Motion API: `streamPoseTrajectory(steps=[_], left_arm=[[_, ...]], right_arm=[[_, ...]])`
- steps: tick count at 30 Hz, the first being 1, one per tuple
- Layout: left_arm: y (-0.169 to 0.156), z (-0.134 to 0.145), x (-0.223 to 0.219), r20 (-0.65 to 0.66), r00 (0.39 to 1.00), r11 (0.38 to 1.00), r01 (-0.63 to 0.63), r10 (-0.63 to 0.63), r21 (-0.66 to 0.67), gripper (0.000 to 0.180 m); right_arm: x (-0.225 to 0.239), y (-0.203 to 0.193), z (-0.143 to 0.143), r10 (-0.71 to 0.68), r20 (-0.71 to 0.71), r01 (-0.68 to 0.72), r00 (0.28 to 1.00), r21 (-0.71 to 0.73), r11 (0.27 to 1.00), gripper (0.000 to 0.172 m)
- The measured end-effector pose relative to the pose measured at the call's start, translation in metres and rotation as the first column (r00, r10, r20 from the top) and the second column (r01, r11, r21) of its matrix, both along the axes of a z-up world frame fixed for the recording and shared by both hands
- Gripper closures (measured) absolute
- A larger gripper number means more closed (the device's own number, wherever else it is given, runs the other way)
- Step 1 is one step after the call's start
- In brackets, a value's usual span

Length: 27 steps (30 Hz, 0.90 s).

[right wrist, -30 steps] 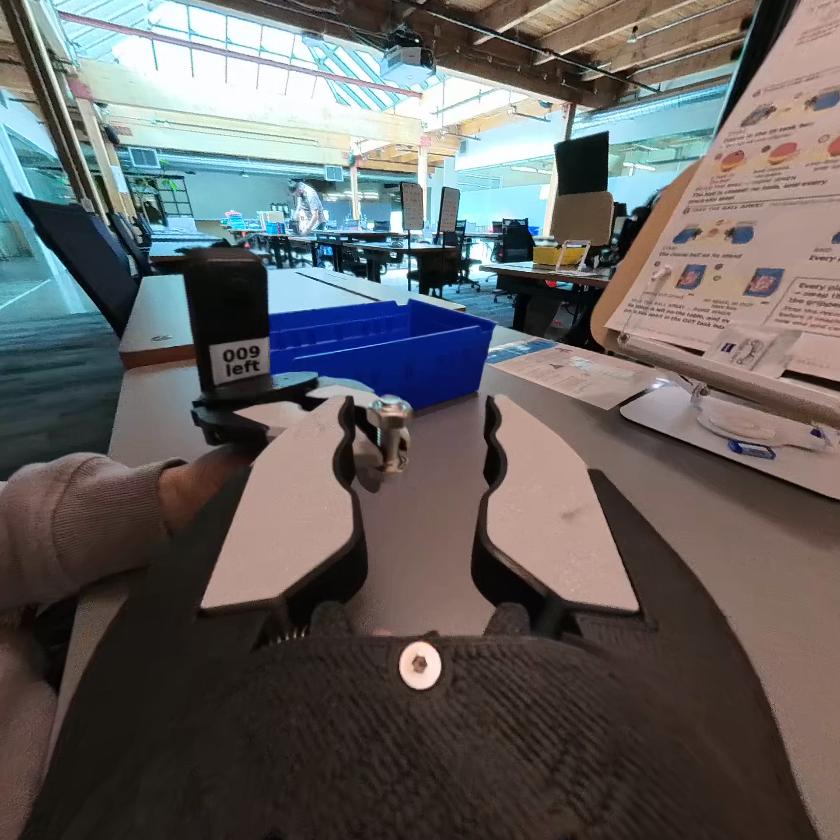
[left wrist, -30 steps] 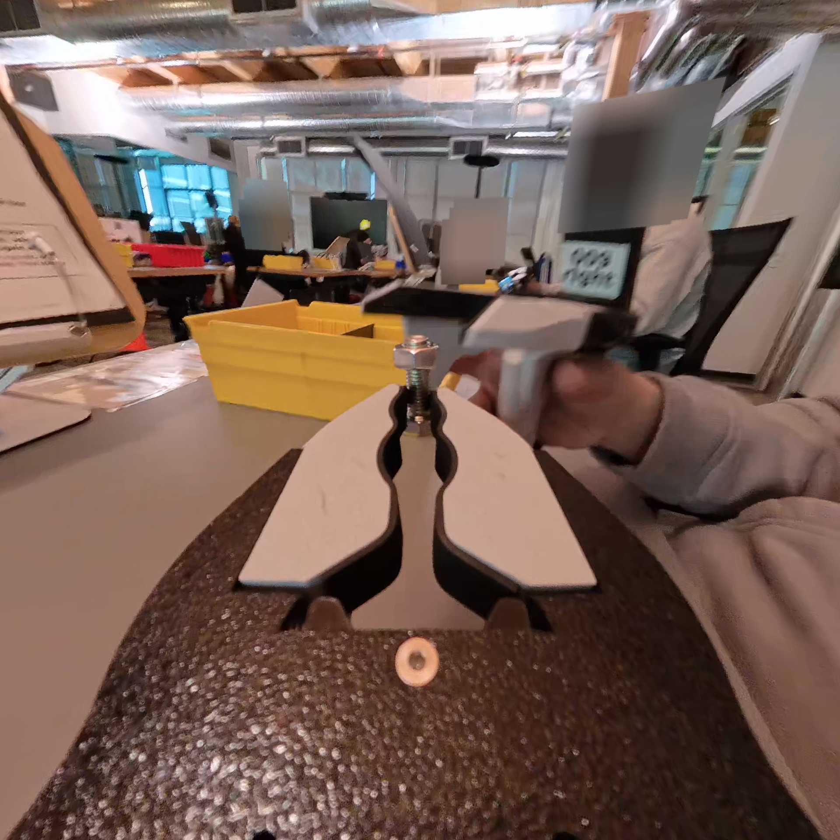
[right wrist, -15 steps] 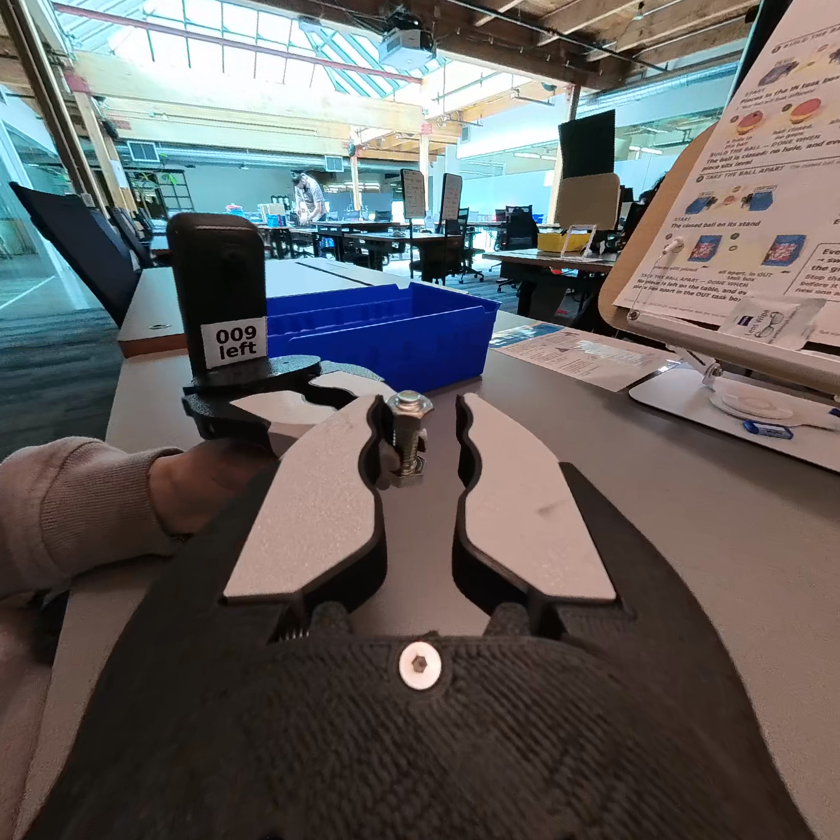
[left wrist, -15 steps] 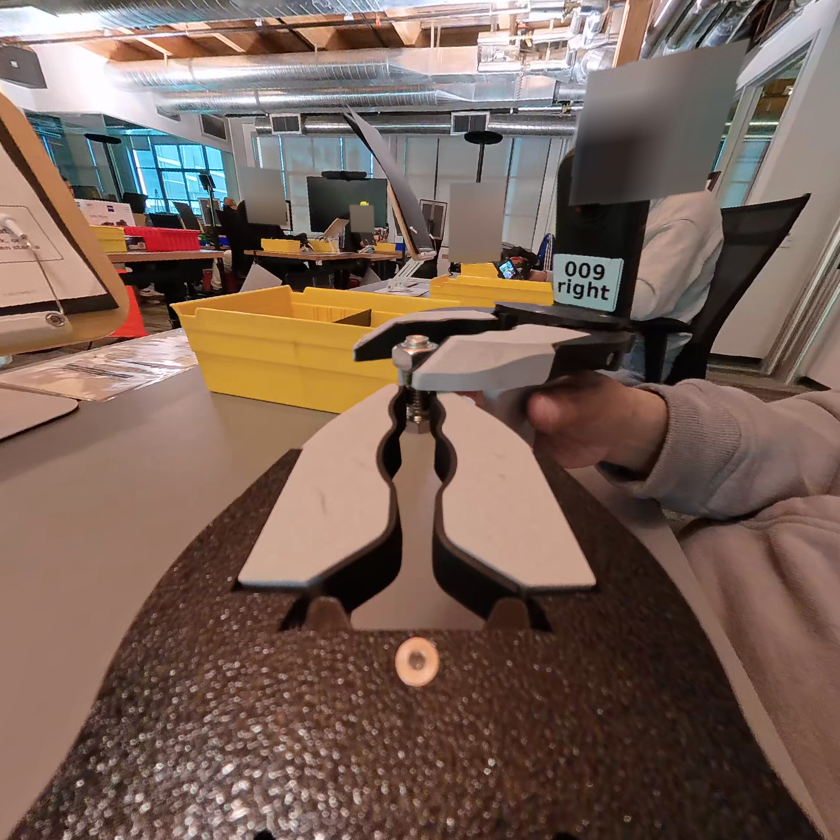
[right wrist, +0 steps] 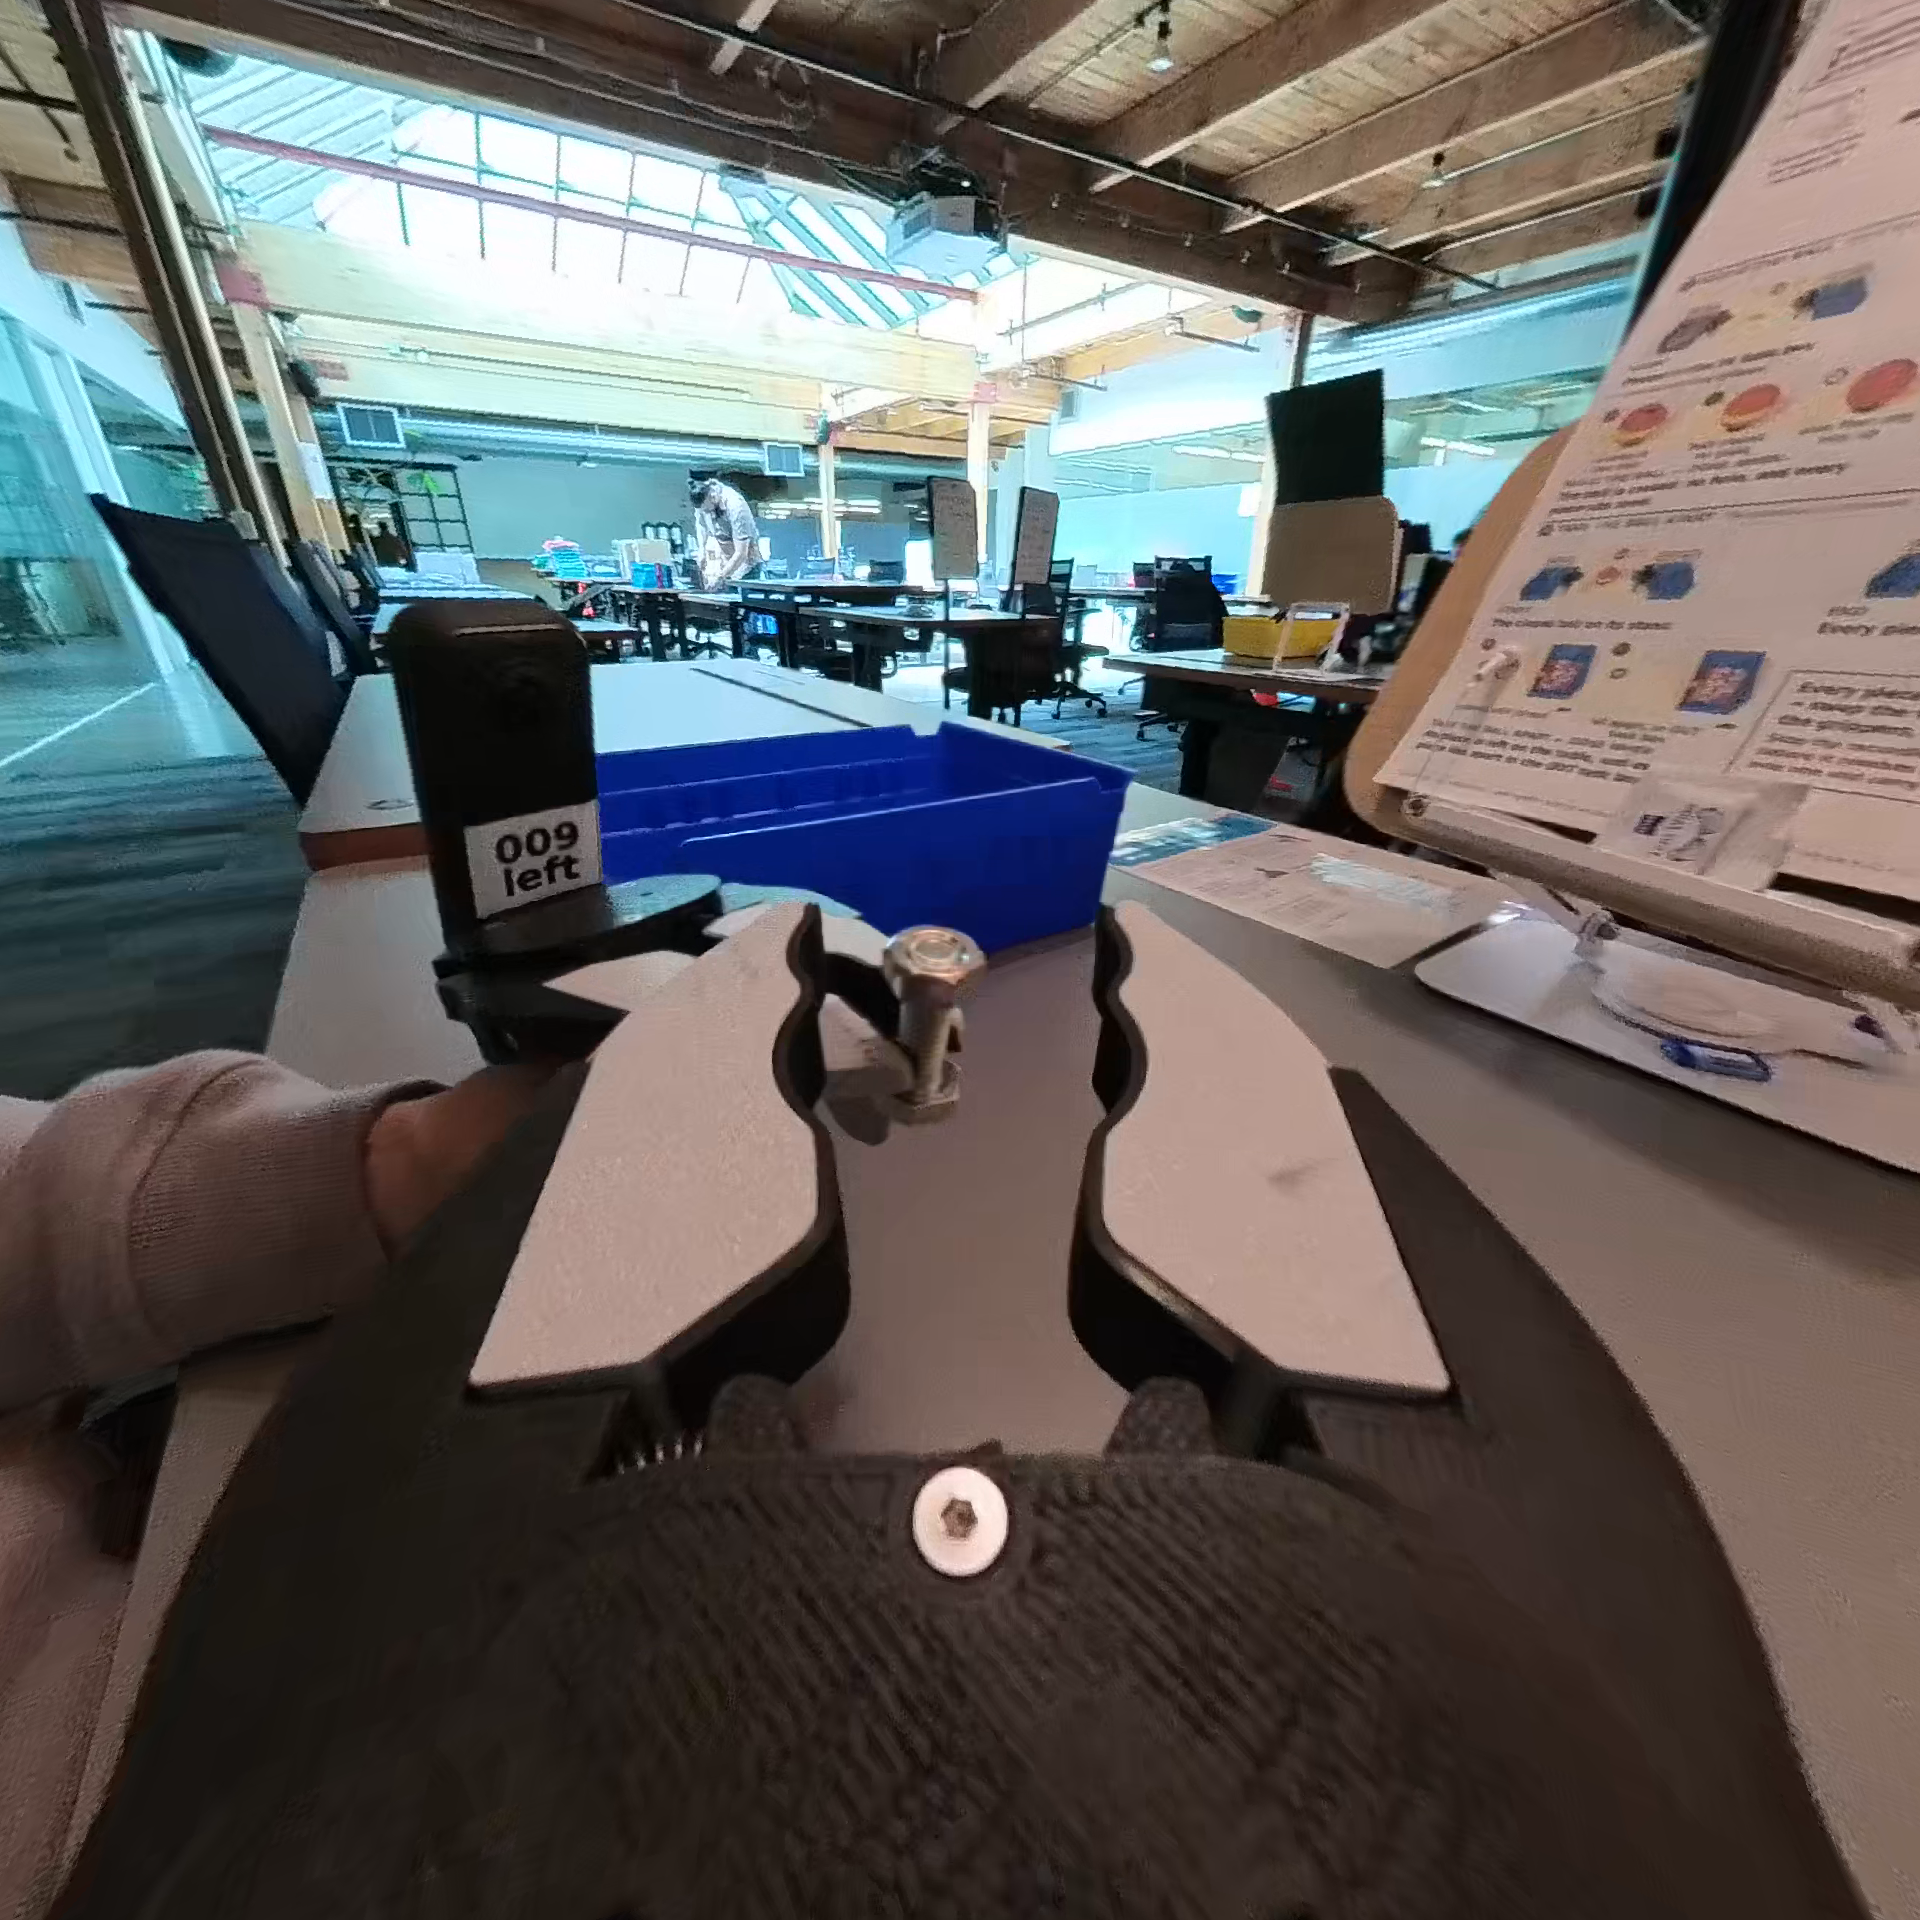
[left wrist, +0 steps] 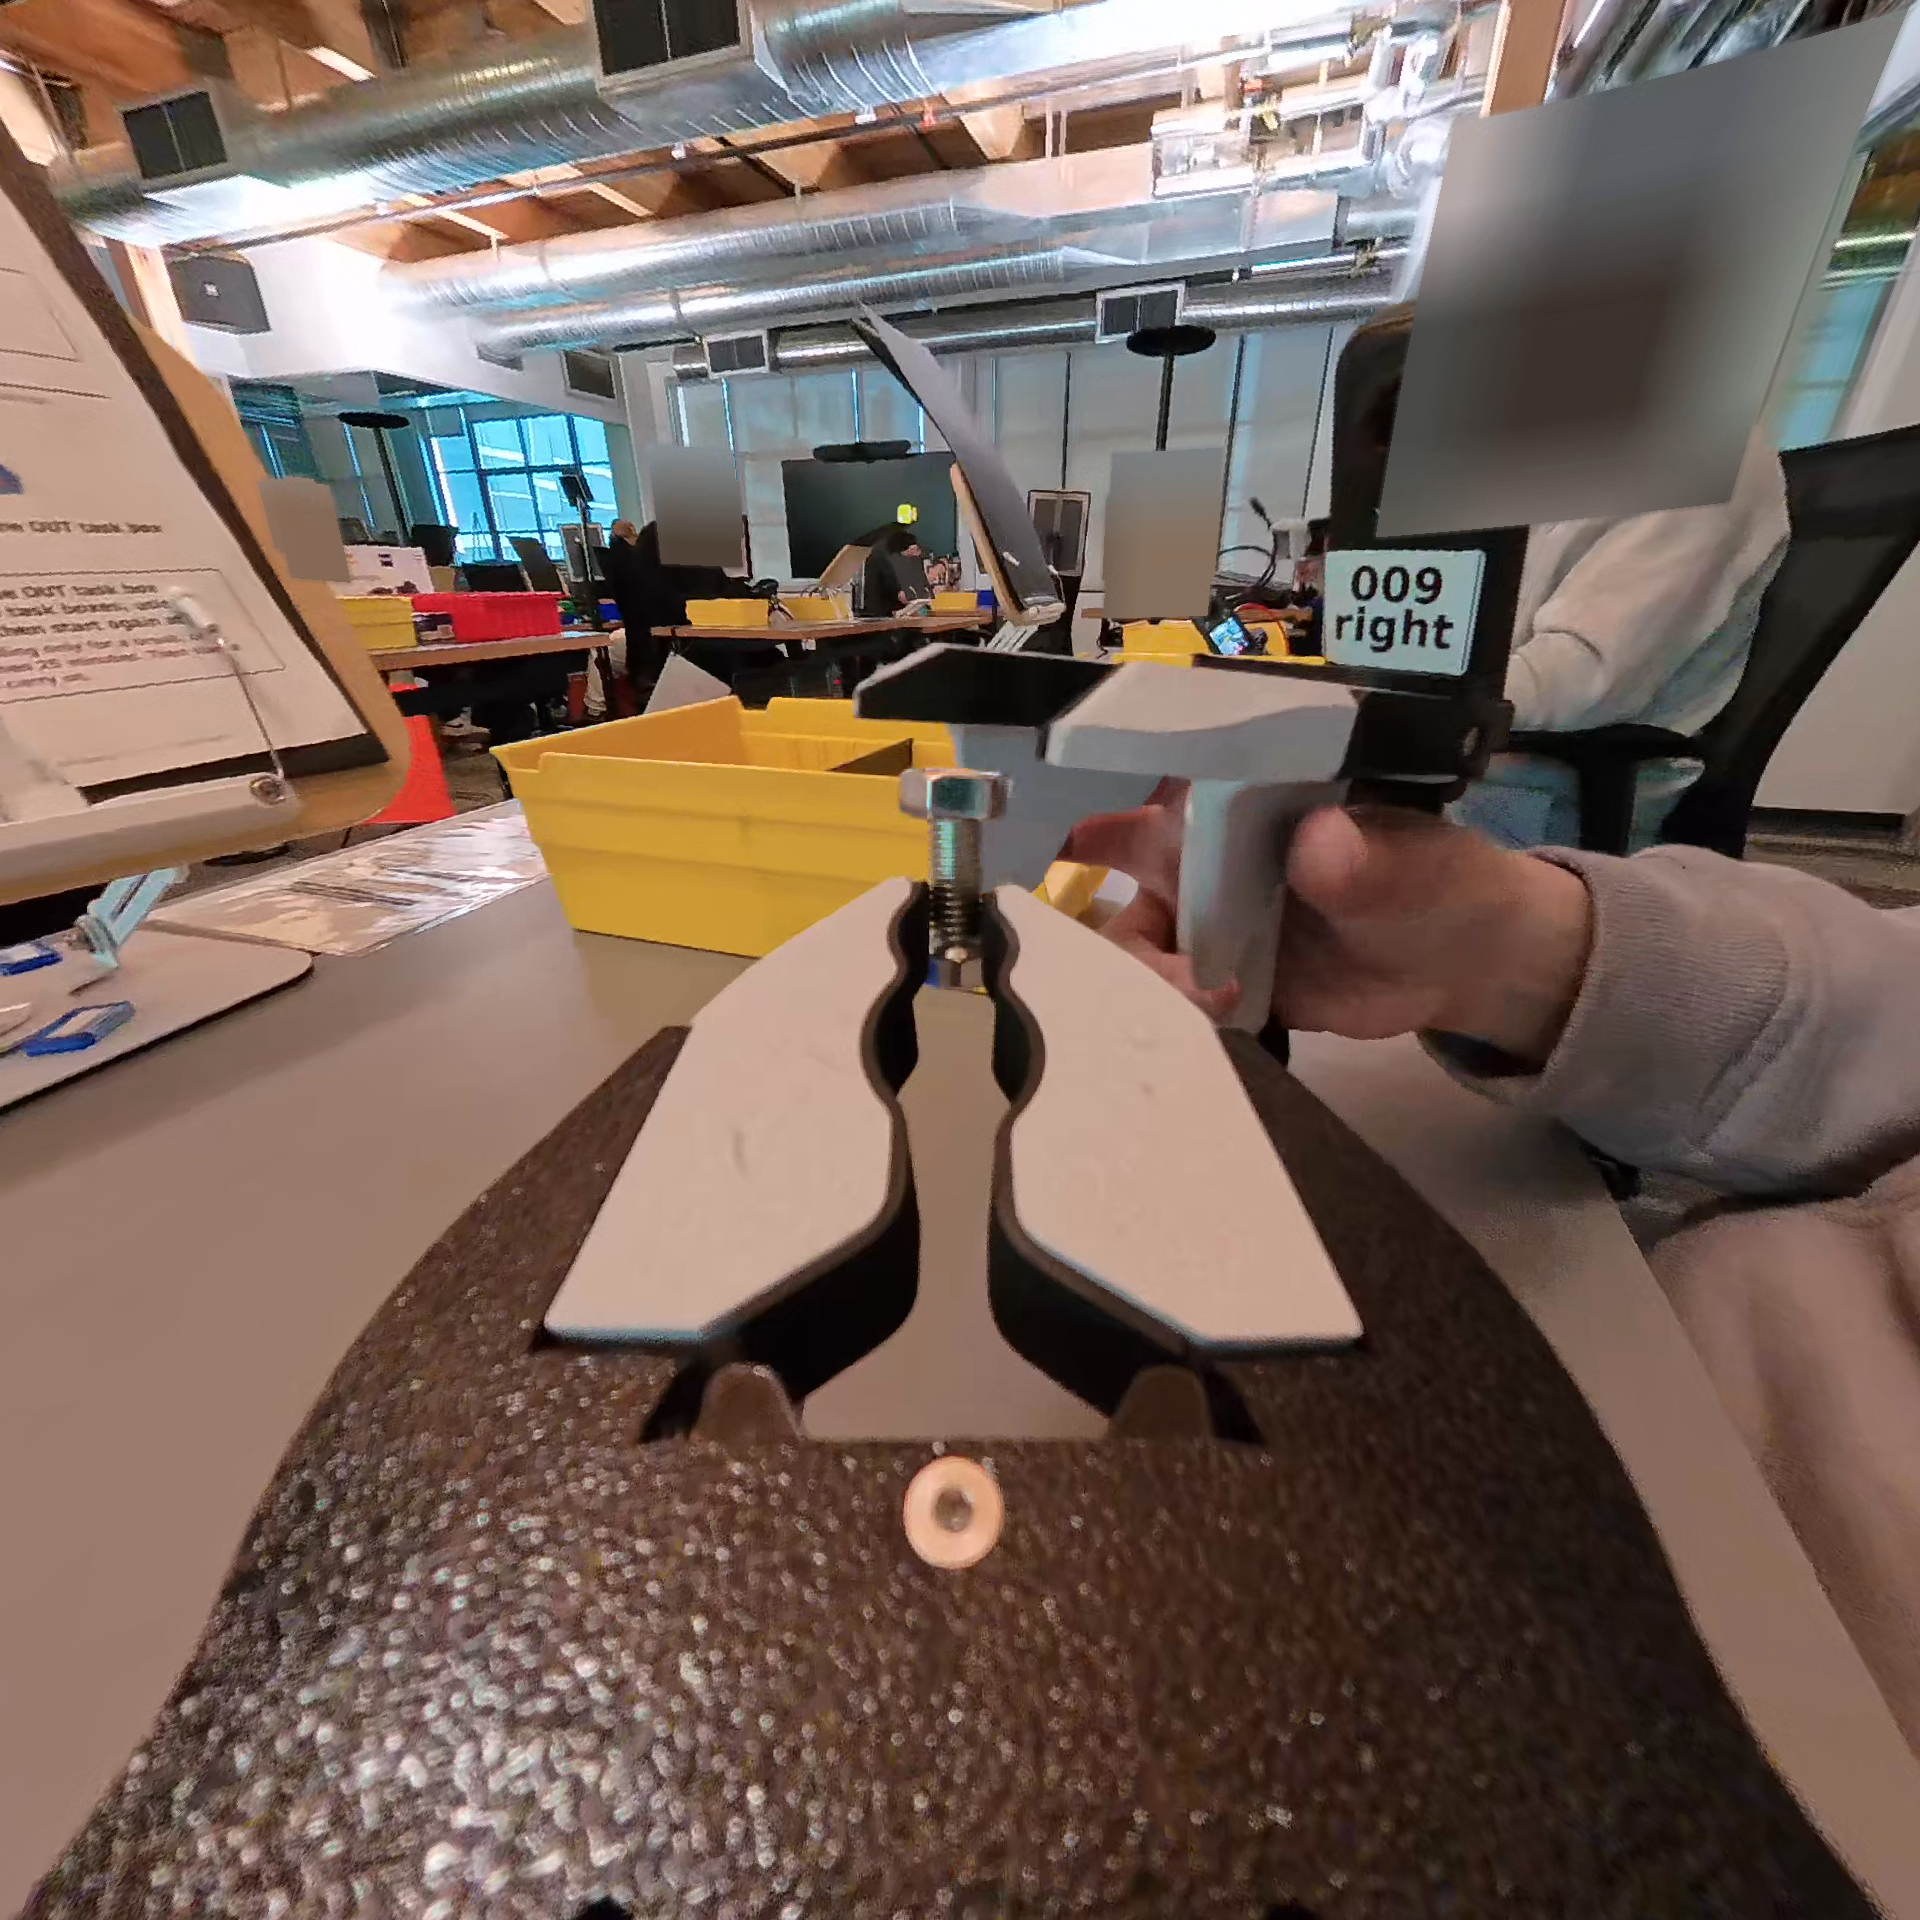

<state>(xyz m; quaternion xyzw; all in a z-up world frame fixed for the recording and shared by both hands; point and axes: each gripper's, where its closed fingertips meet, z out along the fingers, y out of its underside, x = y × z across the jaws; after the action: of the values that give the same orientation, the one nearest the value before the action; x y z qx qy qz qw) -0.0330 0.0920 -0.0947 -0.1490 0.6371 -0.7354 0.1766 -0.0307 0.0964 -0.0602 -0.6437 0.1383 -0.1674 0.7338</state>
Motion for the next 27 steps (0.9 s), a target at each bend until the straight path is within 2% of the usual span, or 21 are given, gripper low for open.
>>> streamPoseTrajectory(steps=[4, 8, 11, 15, 17, 21, 23, 25, 26, 27], left_arm=[[-0.007, 0.000, -0.005, 0.005, 1.000, 1.000, 0.011, -0.011, -0.014, 0.172], [-0.003, 0.002, -0.004, 0.002, 1.000, 0.999, 0.012, -0.012, -0.036, 0.172], [-0.001, 0.002, -0.001, -0.014, 1.000, 0.999, 0.003, -0.003, -0.049, 0.172], [0.000, 0.001, 0.002, -0.011, 1.000, 0.999, -0.021, 0.021, -0.038, 0.172], [-0.003, 0.001, 0.001, 0.003, 1.000, 0.999, -0.019, 0.019, -0.033, 0.172], [-0.006, 0.004, -0.002, 0.017, 1.000, 0.999, -0.012, 0.012, -0.043, 0.172], [0.001, 0.005, 0.002, -0.003, 1.000, 0.997, -0.026, 0.026, -0.075, 0.172], [0.011, 0.013, 0.003, 0.001, 1.000, 0.989, -0.021, 0.022, -0.147, 0.172], [0.014, 0.014, 0.003, -0.001, 1.000, 0.987, -0.023, 0.023, -0.156, 0.172], [0.015, 0.012, 0.005, -0.006, 0.999, 0.989, -0.034, 0.033, -0.144, 0.172]], right_arm=[[-0.001, 0.015, -0.011, 0.012, -0.013, -0.012, 1.000, -0.008, 1.000, 0.128], [0.013, -0.006, -0.004, -0.022, -0.087, 0.030, 0.996, 0.097, 0.995, 0.133], [0.024, -0.018, -0.010, -0.041, -0.123, 0.048, 0.992, 0.060, 0.997, 0.129], [0.008, -0.012, -0.001, 0.078, -0.103, -0.071, 0.992, 0.075, 0.995, 0.120], [0.002, -0.001, -0.002, 0.088, -0.093, -0.082, 0.992, 0.061, 0.995, 0.121], [0.009, 0.003, -0.010, 0.010, -0.089, -0.007, 0.996, 0.034, 0.999, 0.130], [0.017, -0.006, -0.011, -0.007, -0.108, 0.012, 0.994, 0.044, 0.999, 0.119], [0.037, -0.030, -0.011, -0.119, -0.139, 0.131, 0.983, 0.074, 0.989, 0.136], [0.045, -0.042, -0.009, -0.162, -0.154, 0.178, 0.975, 0.100, 0.979, 0.131], [0.046, -0.046, -0.009, -0.149, -0.161, 0.167, 0.976, 0.103, 0.980, 0.127]])
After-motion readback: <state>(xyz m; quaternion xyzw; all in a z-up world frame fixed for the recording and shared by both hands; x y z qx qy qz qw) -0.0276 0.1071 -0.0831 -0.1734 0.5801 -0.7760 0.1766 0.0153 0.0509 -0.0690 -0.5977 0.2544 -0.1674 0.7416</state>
